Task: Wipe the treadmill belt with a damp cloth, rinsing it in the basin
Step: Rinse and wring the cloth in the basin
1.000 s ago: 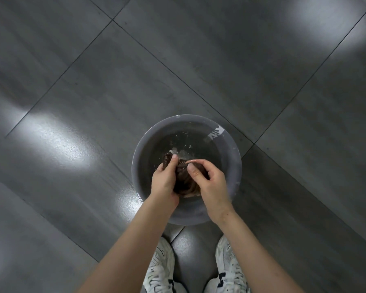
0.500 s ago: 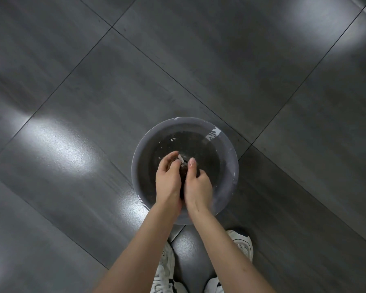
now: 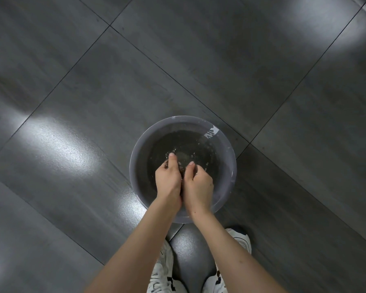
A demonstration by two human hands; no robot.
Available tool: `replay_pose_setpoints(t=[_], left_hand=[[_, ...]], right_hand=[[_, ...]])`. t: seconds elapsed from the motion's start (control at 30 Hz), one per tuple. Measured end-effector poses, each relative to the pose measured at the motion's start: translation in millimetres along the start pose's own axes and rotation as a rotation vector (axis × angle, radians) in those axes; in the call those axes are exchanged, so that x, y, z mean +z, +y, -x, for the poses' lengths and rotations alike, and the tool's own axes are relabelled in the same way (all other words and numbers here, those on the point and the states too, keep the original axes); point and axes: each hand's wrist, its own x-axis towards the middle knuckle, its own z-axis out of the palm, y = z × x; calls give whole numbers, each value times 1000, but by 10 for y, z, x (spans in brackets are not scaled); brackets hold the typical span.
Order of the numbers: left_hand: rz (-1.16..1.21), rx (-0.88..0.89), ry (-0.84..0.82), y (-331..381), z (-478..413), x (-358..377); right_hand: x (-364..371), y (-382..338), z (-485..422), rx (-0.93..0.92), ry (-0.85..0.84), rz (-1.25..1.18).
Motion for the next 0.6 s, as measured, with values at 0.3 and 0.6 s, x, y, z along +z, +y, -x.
replay_pose_setpoints(t=[0.3,0.6], left_hand=[[-133,-161,14,-83,-59,18],[-69,-201,53,-99,-16,37]], right_hand=[[-111,104,45,-175,-38,44],[-154,163,13,-383,-28,62]])
